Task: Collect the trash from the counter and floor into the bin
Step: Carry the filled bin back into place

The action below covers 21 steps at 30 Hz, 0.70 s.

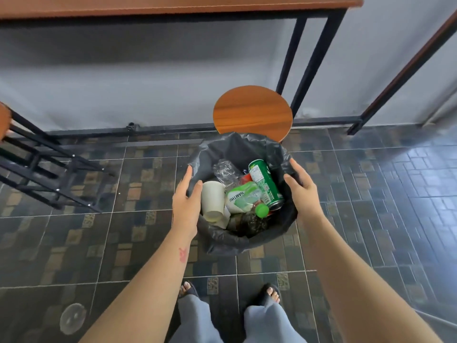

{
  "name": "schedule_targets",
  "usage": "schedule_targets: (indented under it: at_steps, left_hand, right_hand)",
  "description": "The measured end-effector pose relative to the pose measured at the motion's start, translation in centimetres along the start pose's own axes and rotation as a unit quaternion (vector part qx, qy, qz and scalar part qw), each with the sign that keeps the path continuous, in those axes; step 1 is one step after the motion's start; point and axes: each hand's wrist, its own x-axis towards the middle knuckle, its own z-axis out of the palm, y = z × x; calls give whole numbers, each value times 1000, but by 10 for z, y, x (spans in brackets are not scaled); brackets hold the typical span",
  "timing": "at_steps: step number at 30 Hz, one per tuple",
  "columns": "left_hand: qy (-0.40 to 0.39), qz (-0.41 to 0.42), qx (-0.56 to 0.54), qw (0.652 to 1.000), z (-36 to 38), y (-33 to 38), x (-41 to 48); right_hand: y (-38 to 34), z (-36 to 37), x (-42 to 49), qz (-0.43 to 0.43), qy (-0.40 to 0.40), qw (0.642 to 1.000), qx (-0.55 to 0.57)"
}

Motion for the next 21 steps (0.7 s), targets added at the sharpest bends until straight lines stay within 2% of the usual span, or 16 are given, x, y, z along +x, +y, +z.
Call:
schedule_targets:
  at_steps: [2, 4, 10, 21]
  left_hand:
    - [-6, 4, 4, 1000, 54, -2, -21]
    - [-15, 2, -4, 1000, 73, -2, -27]
    - [-69, -2, 13, 998, 200, 1, -44]
    - [-111, -29, 27, 993, 394, 16, 28]
  right_hand:
    - [-5, -56, 10, 4, 13, 1000, 12]
    - [-6, -74, 18, 1, 20, 1000, 4]
    - [-19, -192, 60, 6, 68, 998, 2]
    - [-29, -306, 214, 31, 101, 994, -24]
